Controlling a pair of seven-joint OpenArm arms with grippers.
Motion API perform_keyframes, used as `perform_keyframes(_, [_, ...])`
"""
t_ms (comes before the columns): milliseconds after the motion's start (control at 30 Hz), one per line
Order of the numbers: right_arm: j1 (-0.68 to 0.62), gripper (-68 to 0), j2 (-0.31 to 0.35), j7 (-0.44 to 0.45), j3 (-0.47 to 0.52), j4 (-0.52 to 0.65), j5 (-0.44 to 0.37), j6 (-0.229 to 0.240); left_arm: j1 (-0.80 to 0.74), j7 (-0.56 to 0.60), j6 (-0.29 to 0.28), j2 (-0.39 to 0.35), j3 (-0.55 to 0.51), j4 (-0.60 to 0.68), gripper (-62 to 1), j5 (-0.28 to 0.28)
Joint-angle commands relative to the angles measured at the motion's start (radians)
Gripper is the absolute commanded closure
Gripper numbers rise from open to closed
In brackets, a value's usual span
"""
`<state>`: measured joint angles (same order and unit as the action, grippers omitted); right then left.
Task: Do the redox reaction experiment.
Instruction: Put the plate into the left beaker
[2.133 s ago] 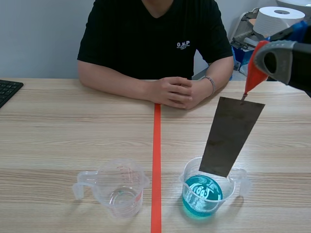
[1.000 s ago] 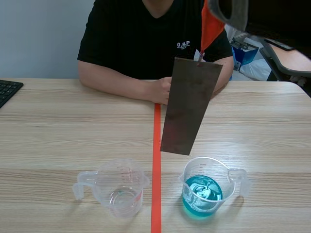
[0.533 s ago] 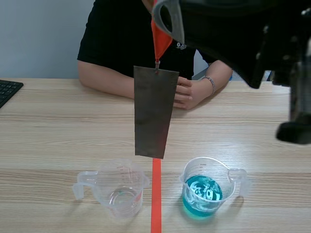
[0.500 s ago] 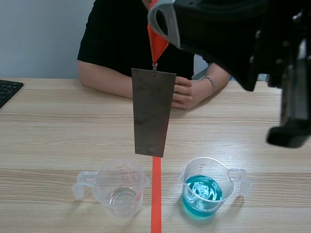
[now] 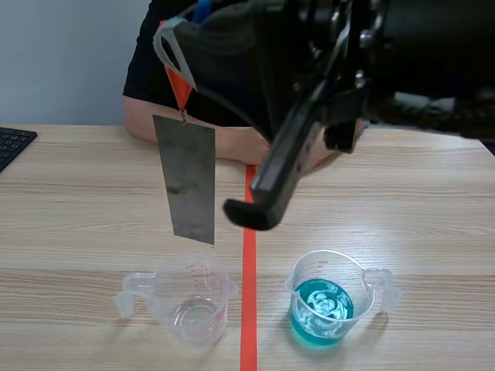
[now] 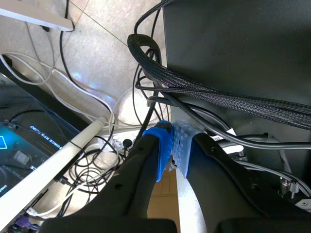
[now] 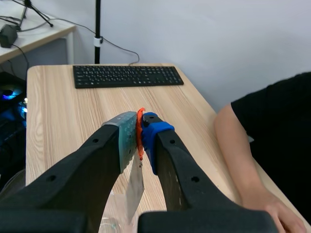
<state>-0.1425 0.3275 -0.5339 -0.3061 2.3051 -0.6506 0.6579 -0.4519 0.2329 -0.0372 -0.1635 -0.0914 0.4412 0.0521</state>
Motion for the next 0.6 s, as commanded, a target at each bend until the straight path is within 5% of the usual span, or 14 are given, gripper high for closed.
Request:
perform_keyframes(0, [0.031, -0.6, -0.02, -0.004, -0.014, 0.008, -0.006, -0.007, -0.01, 0.006, -0.002, -0.001, 0.001, 0.013, -2.7, -0.003])
perform_keyframes(267, [0.063, -0.6, -0.105, -0.09, -0.061, -0.018, -0.006, -0.007, -0.01, 0.006, -0.002, -0.001, 0.001, 0.013, -2.7, -0.003])
perform_keyframes(567, [0.063, -0.6, -0.121, -0.091, -0.062, -0.06, -0.005, -0.006, -0.01, 0.006, -0.002, -0.001, 0.001, 0.013, -2.7, -0.003])
